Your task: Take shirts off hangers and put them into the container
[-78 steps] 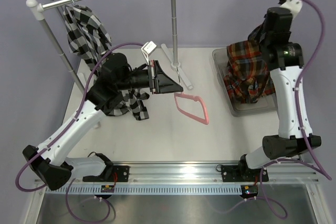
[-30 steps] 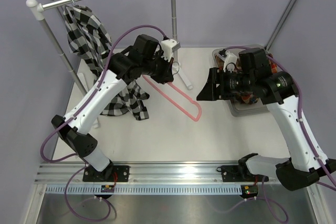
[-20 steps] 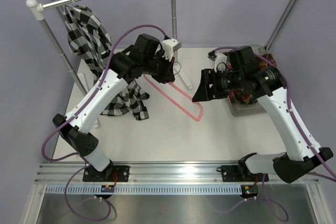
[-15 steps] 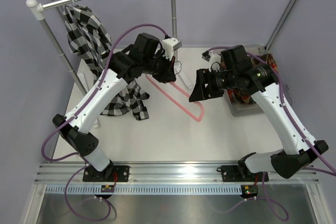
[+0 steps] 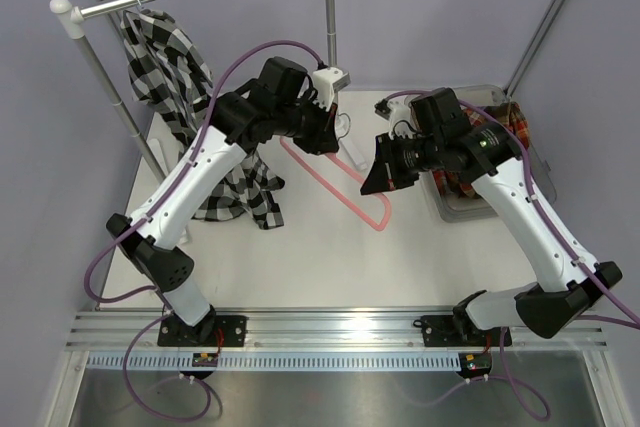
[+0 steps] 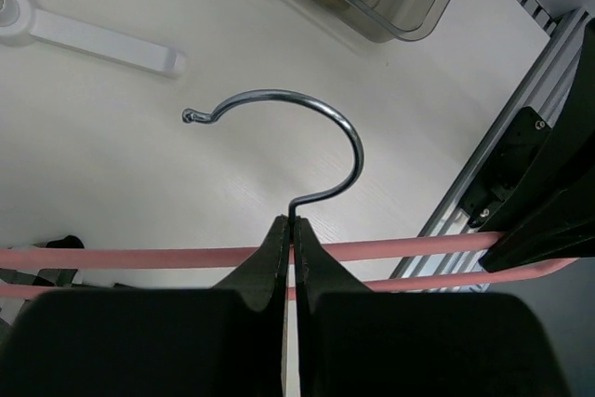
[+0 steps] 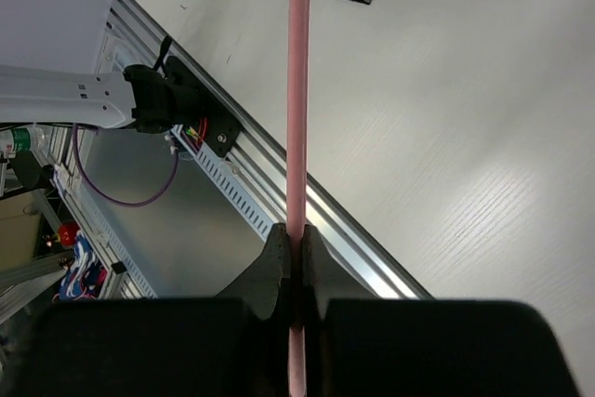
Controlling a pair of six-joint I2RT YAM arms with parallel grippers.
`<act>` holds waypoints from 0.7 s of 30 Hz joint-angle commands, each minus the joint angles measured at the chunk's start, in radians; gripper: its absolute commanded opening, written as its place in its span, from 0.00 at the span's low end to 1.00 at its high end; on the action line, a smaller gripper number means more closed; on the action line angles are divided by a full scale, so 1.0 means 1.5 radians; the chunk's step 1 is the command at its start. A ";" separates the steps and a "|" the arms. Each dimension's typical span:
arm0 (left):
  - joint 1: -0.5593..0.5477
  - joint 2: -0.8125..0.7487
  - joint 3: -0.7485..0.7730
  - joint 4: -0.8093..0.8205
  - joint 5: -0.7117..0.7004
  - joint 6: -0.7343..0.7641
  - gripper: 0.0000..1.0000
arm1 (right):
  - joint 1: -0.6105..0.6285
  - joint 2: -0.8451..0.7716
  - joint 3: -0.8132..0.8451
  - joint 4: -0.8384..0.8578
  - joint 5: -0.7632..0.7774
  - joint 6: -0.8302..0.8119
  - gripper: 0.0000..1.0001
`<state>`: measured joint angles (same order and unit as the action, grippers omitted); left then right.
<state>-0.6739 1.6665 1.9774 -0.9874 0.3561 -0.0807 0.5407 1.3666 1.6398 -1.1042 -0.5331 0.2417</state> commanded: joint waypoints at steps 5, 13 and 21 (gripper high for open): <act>-0.005 -0.029 0.022 0.067 0.043 -0.061 0.12 | 0.030 -0.007 0.030 -0.015 0.050 0.007 0.00; -0.009 -0.187 -0.088 0.212 0.003 -0.141 0.73 | 0.047 -0.001 0.058 -0.023 0.096 0.020 0.00; -0.031 -0.407 -0.204 0.275 -0.103 -0.186 0.77 | 0.048 0.137 0.290 -0.061 0.185 -0.043 0.00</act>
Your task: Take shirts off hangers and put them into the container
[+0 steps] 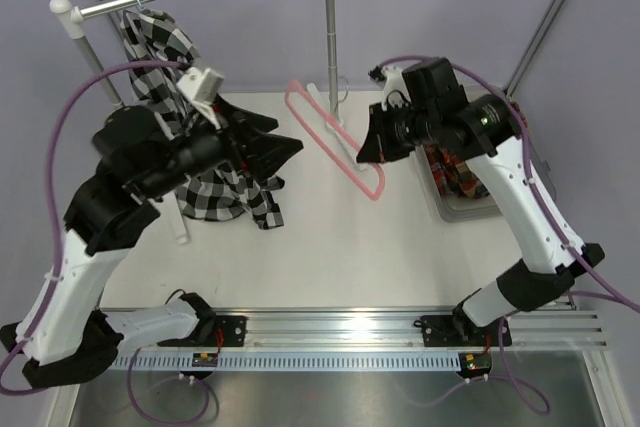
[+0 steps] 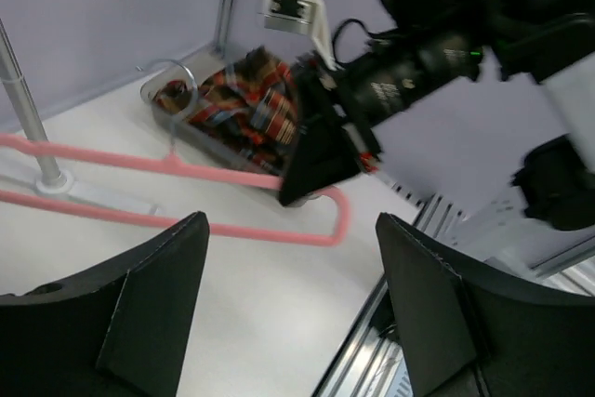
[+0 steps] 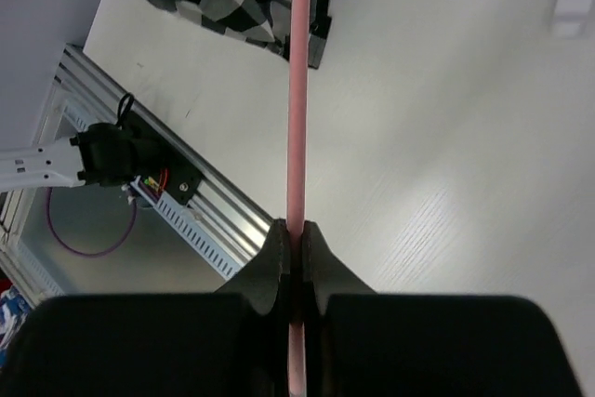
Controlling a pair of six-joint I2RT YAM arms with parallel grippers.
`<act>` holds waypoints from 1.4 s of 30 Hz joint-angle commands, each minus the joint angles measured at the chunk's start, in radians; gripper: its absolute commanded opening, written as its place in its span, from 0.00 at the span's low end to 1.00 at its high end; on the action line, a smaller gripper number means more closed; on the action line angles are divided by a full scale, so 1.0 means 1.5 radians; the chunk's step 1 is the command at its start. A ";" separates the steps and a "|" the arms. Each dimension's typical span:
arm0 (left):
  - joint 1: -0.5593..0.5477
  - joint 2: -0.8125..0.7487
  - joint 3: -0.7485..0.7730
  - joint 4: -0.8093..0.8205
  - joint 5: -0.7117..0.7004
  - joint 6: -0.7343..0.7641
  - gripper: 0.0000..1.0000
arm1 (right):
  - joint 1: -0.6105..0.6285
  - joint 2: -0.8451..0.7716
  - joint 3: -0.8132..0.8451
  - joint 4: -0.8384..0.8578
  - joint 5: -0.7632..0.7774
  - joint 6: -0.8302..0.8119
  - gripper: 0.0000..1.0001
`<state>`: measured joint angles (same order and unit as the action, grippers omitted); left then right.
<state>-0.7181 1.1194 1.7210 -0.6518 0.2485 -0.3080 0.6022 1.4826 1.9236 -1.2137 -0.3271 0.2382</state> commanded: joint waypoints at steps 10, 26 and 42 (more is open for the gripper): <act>-0.019 -0.144 -0.202 0.130 0.092 -0.179 0.70 | 0.006 0.310 0.408 0.065 0.121 -0.150 0.00; -0.097 -0.183 -0.332 0.153 0.062 -0.186 0.68 | 0.029 0.392 0.487 0.300 0.134 -0.276 0.00; -0.210 -0.188 -0.338 0.161 -0.030 -0.194 0.68 | 0.030 0.418 0.514 0.433 0.088 -0.317 0.00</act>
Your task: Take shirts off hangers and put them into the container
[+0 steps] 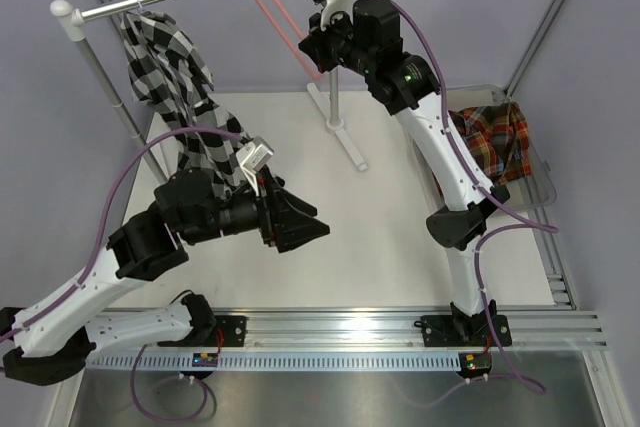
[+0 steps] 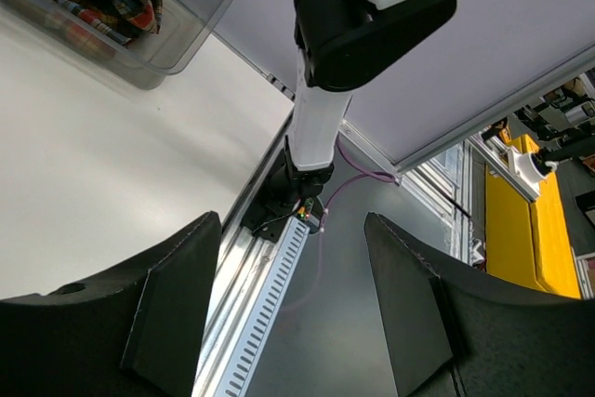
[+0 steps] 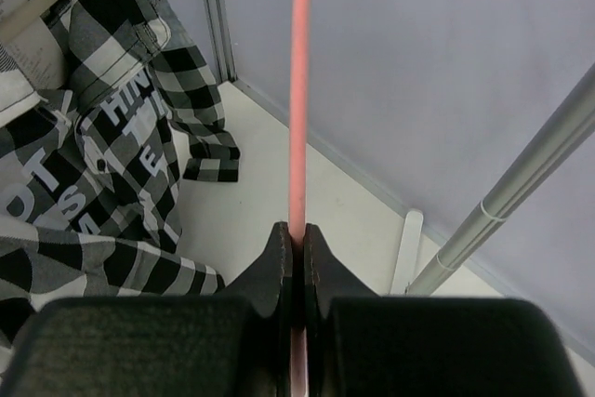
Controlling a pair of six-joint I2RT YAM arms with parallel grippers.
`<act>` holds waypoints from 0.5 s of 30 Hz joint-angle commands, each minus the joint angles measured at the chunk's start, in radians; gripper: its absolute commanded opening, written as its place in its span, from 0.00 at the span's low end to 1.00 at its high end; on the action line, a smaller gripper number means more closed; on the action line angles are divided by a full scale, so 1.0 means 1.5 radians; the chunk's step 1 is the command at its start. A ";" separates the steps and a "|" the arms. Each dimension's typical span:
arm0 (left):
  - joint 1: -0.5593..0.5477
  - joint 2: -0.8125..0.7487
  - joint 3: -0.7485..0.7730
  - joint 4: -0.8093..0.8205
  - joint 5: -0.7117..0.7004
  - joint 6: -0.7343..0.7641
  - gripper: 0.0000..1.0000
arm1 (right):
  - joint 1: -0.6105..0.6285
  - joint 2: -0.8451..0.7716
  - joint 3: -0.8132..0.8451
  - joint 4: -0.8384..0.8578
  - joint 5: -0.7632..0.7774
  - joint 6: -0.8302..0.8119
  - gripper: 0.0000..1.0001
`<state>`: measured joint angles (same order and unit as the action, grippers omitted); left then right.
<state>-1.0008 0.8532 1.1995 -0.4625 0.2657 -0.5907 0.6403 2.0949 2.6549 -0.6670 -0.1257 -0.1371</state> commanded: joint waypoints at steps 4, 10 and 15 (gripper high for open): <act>-0.081 -0.010 0.007 0.039 -0.083 -0.010 0.68 | 0.005 0.030 0.031 0.107 -0.070 -0.073 0.00; -0.192 -0.001 0.009 0.051 -0.172 -0.016 0.68 | 0.004 0.074 0.039 0.173 -0.086 -0.096 0.00; -0.285 0.024 0.031 0.035 -0.272 -0.011 0.67 | -0.003 0.088 0.058 0.199 -0.112 -0.079 0.00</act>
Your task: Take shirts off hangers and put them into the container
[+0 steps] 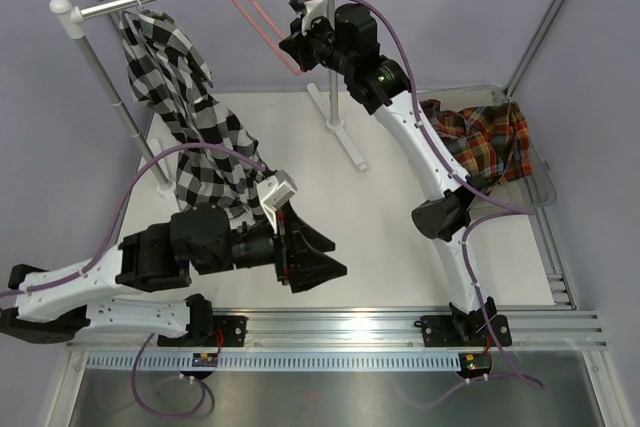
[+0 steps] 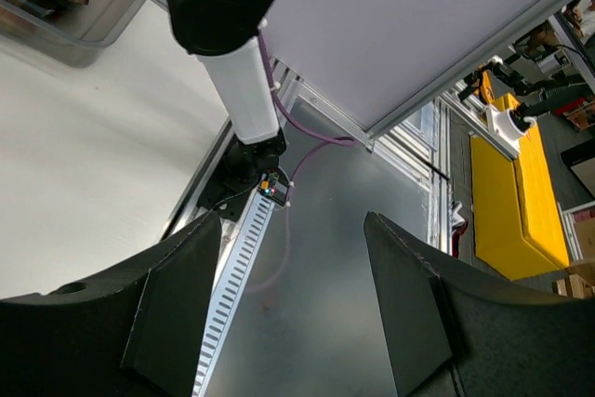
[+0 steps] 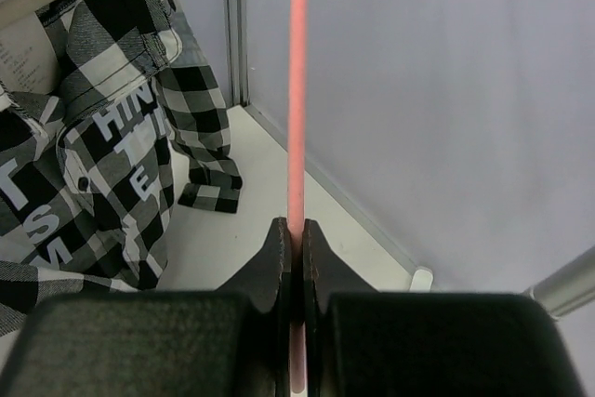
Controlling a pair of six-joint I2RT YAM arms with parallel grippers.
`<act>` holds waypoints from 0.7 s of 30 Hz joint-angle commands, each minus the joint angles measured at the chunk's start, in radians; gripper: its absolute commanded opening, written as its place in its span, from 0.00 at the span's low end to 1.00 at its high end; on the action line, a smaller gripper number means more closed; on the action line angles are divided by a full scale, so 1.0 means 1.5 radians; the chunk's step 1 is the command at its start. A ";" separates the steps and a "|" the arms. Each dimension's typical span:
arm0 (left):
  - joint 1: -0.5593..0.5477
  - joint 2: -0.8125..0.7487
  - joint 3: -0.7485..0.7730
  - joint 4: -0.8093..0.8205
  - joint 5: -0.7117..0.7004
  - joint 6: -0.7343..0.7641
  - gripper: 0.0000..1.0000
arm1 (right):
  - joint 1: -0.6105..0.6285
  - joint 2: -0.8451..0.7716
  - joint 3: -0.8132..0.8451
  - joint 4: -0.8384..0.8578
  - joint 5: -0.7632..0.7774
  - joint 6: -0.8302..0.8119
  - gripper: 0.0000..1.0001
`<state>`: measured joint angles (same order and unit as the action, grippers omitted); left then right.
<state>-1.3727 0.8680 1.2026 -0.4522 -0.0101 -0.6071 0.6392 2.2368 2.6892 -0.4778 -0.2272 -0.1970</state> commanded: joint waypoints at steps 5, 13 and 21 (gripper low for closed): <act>-0.122 0.061 0.071 0.021 -0.157 0.013 0.67 | -0.011 0.010 0.039 0.106 -0.060 -0.029 0.00; -0.223 0.083 0.118 0.009 -0.272 0.021 0.66 | -0.049 0.046 0.077 0.177 -0.099 0.022 0.00; -0.225 0.080 0.153 -0.008 -0.294 0.039 0.67 | -0.078 0.074 0.080 0.210 -0.123 0.053 0.00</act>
<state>-1.7046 0.9962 1.3685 -0.4850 -0.3897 -0.5724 0.5327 2.3417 2.7617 -0.2596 -0.3866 -0.1444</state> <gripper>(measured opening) 0.668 0.042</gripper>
